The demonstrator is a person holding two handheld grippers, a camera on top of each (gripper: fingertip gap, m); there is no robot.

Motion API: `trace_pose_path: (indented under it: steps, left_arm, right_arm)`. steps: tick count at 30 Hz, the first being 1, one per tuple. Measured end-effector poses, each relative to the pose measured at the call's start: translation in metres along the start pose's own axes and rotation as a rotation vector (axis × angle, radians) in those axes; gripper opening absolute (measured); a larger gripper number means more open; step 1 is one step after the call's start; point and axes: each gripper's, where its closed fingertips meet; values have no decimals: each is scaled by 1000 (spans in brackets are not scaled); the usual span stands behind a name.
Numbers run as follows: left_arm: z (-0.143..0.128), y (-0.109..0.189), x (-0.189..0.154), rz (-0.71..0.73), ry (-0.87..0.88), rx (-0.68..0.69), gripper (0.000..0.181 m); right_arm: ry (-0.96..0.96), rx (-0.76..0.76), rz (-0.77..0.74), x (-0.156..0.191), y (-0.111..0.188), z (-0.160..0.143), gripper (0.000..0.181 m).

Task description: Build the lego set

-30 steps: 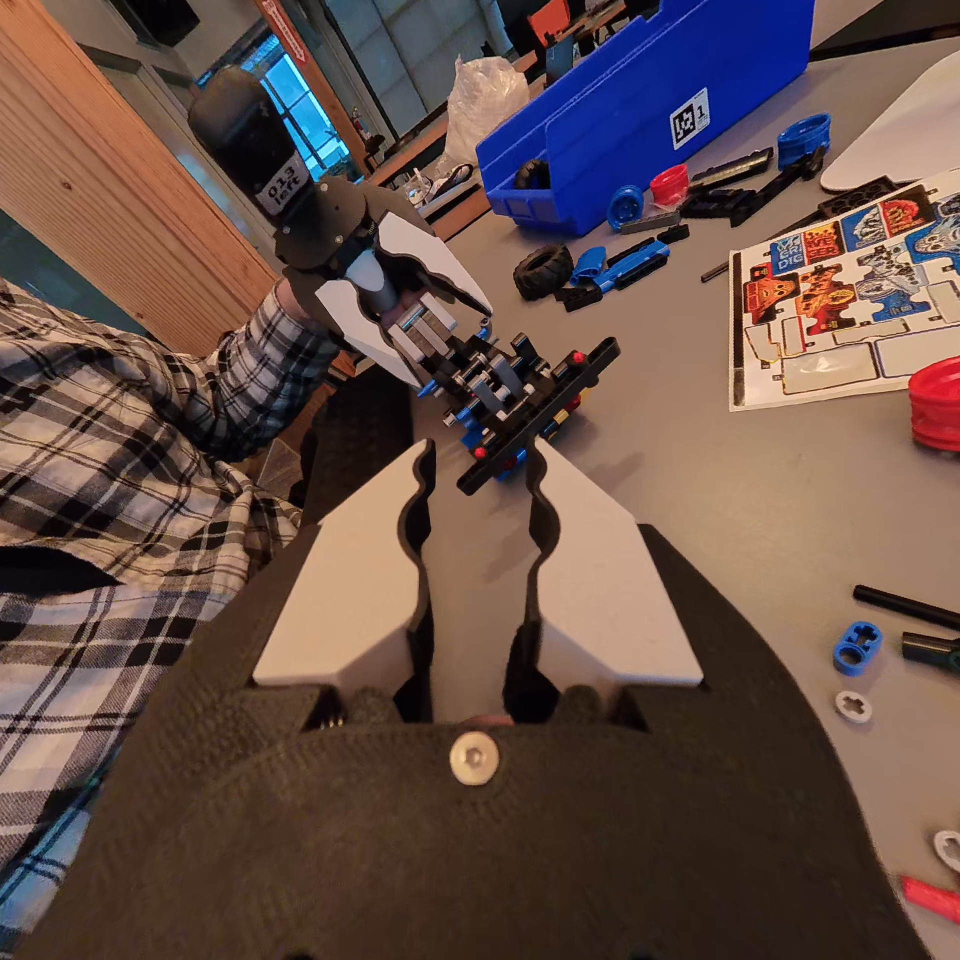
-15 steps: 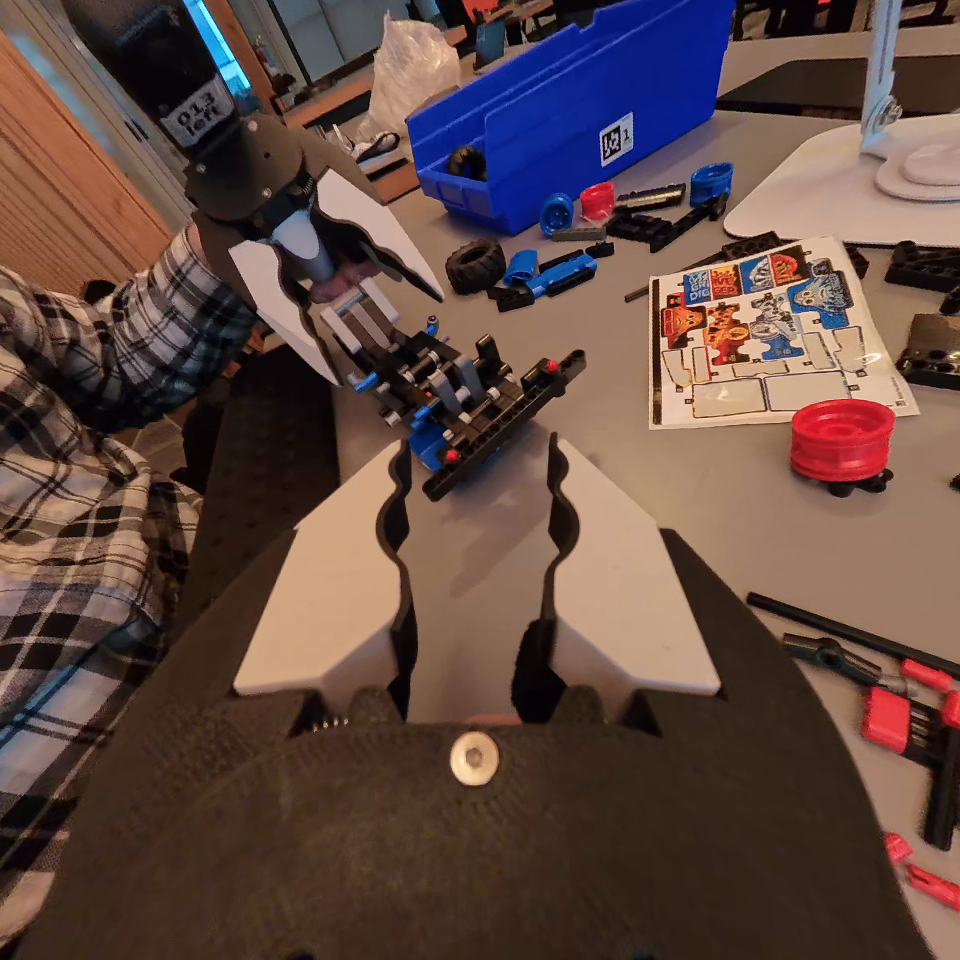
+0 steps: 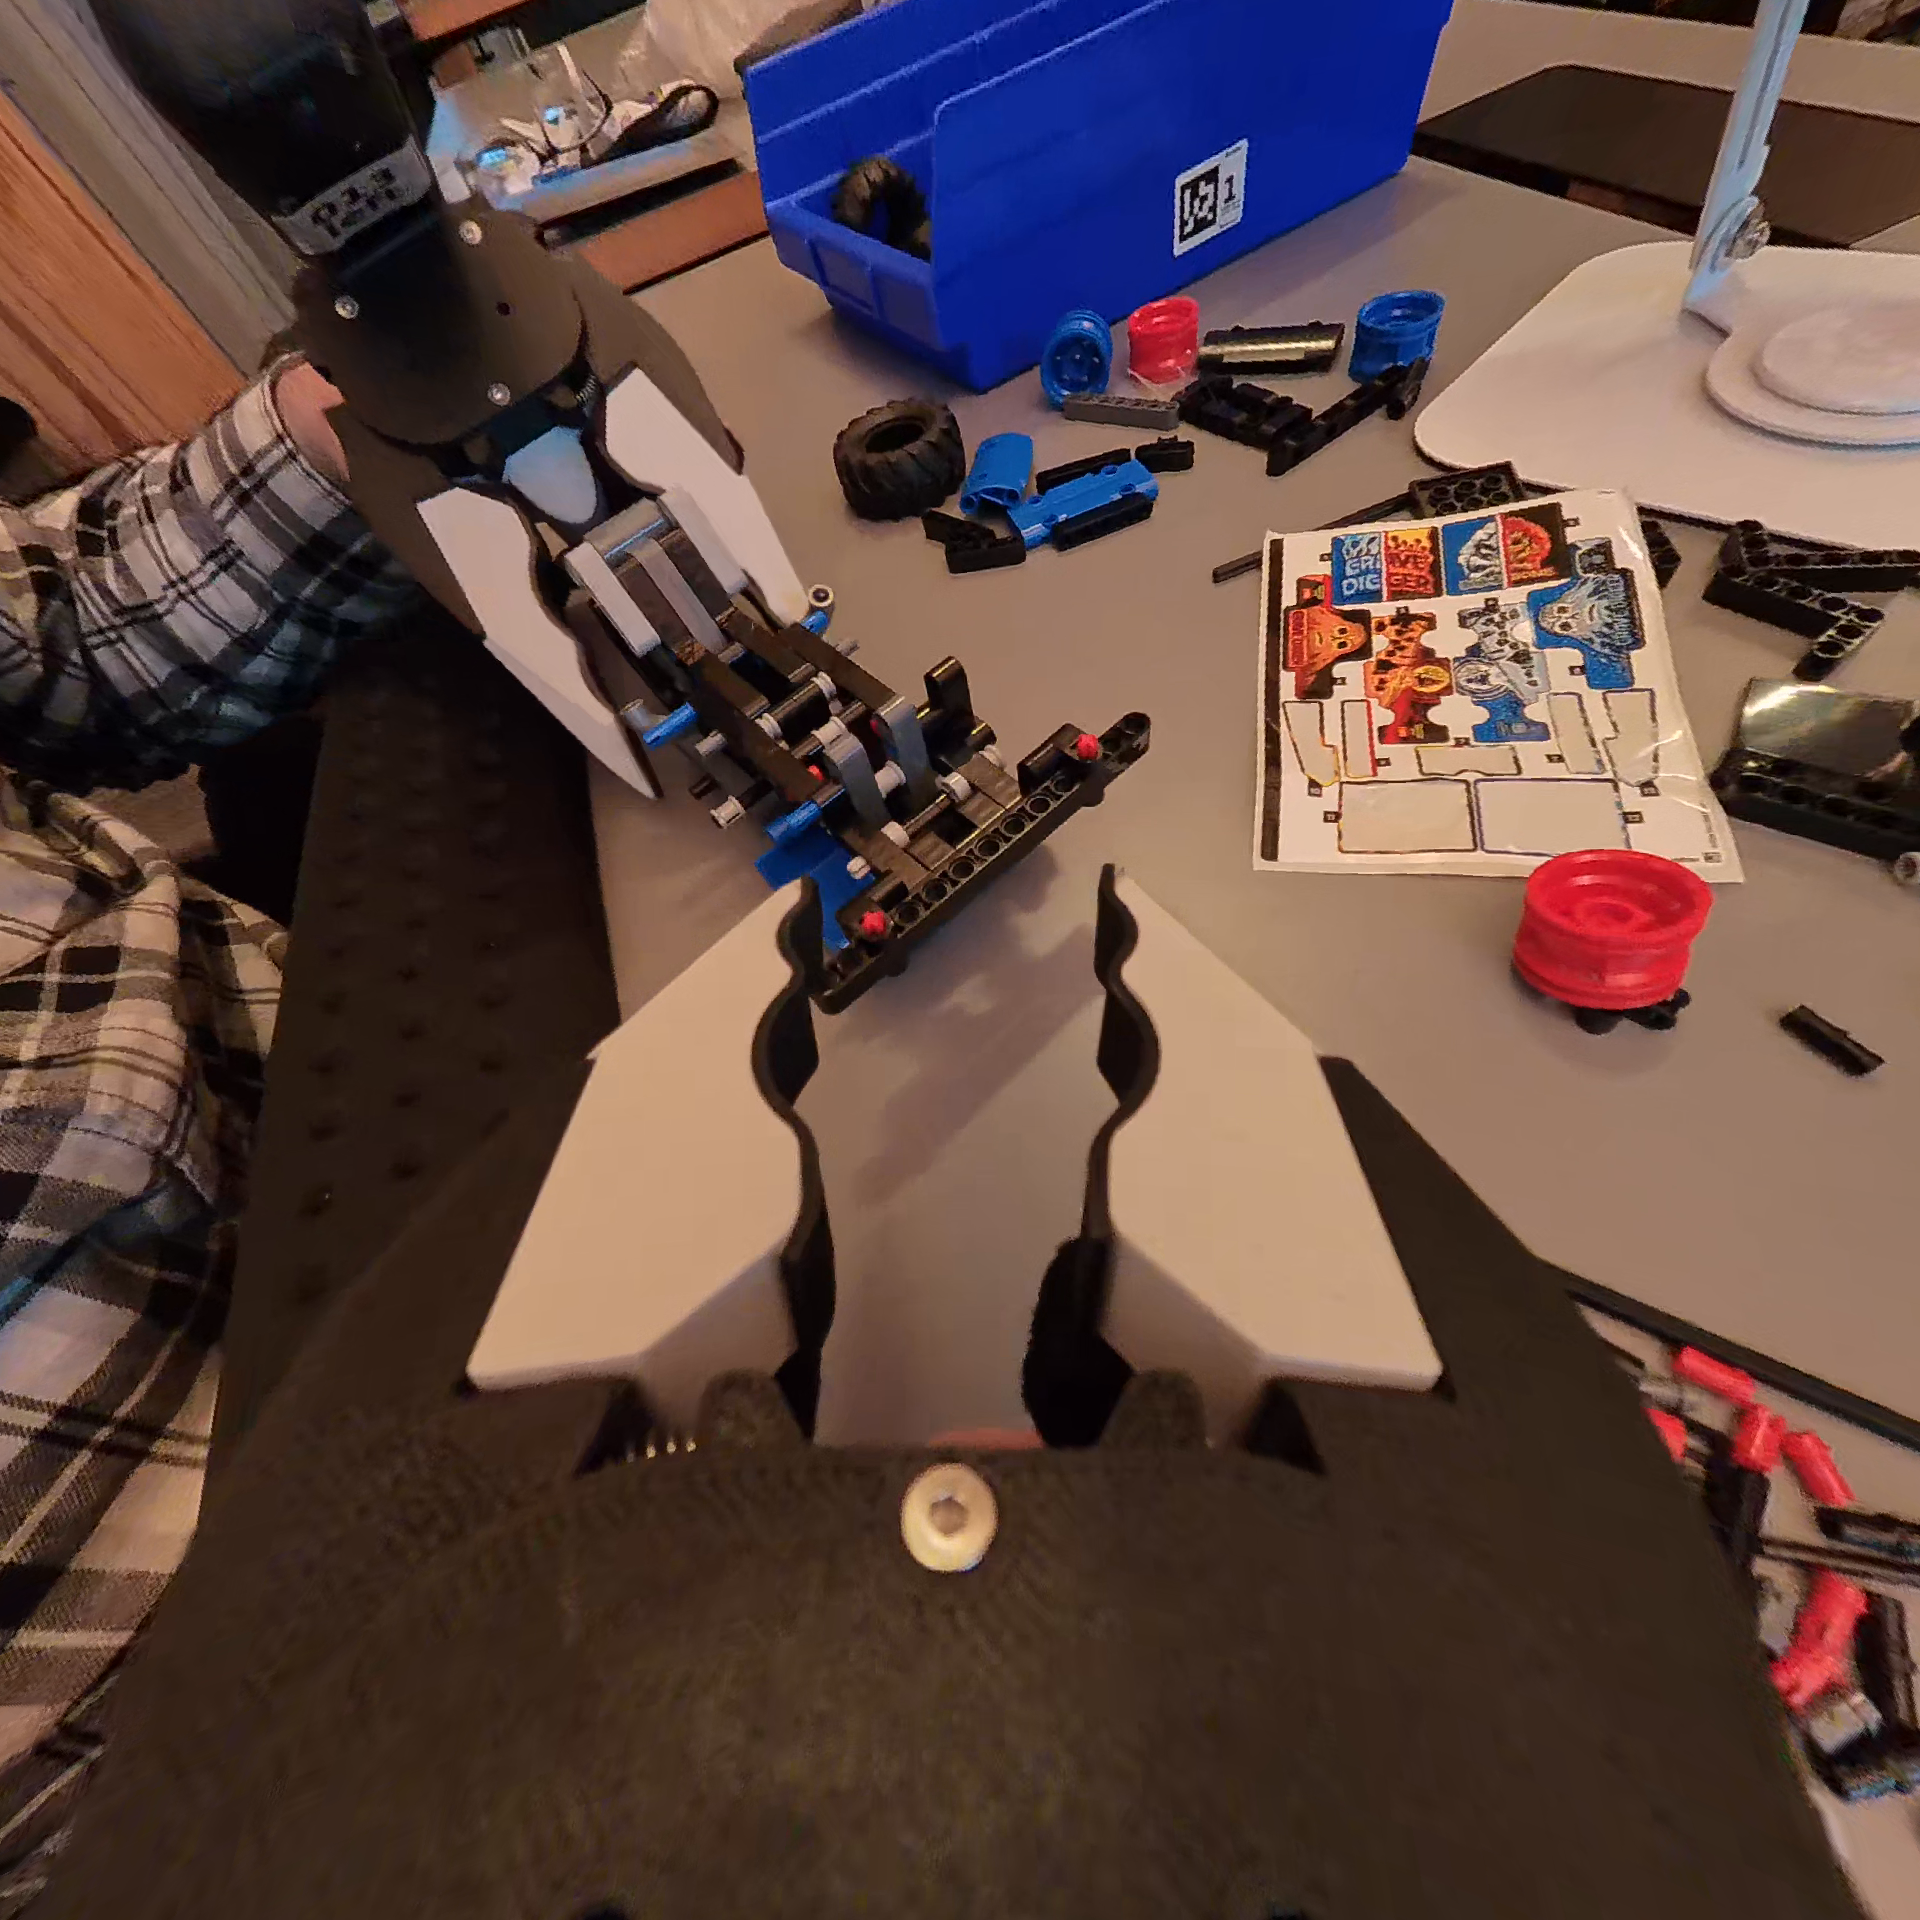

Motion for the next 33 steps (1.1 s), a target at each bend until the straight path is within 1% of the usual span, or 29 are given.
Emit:
trace_pose_path:
  steps: [3,4,8,13,18,21,23,27,29,33]
  left_arm:
    - [0,1,4,4,46,-26,50]
    - [1,1,6,-9,84,-35,48]
    - [2,1,10,-97,243,-65,48]
    - [4,4,16,-255,480,-80,47]
    - [3,6,19,-352,562,-64,47]
    - [3,6,21,-350,564,-64,47]
    - [4,5,23,-318,540,-68,45]
    - [4,4,20,-249,430,-62,46]
    - [4,6,16,-232,387,-59,48]
    - [1,8,14,-181,323,-58,60]
  right_arm:
    - [-17,-27,-3,0,6,-2,51]
    - [-20,-30,-4,0,8,-3,51]
    - [-20,-33,-9,-2,8,-5,51]
    - [-8,-6,22,4,0,-10,51]
    - [-15,-20,44,7,1,-10,52]
    - [-14,-23,40,6,2,-10,51]
    - [-6,-16,34,6,1,-11,51]
    - [0,-16,32,7,1,-10,51]
    - [1,-11,31,6,1,-10,51]
    - [22,19,26,7,-1,-13,52]
Point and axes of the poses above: each gripper's, where its closed fingertips meet, y back along the fingers, z out of its top, x = y × z across the jaws, and after that the axes turned 6 degrees about z, right-handed
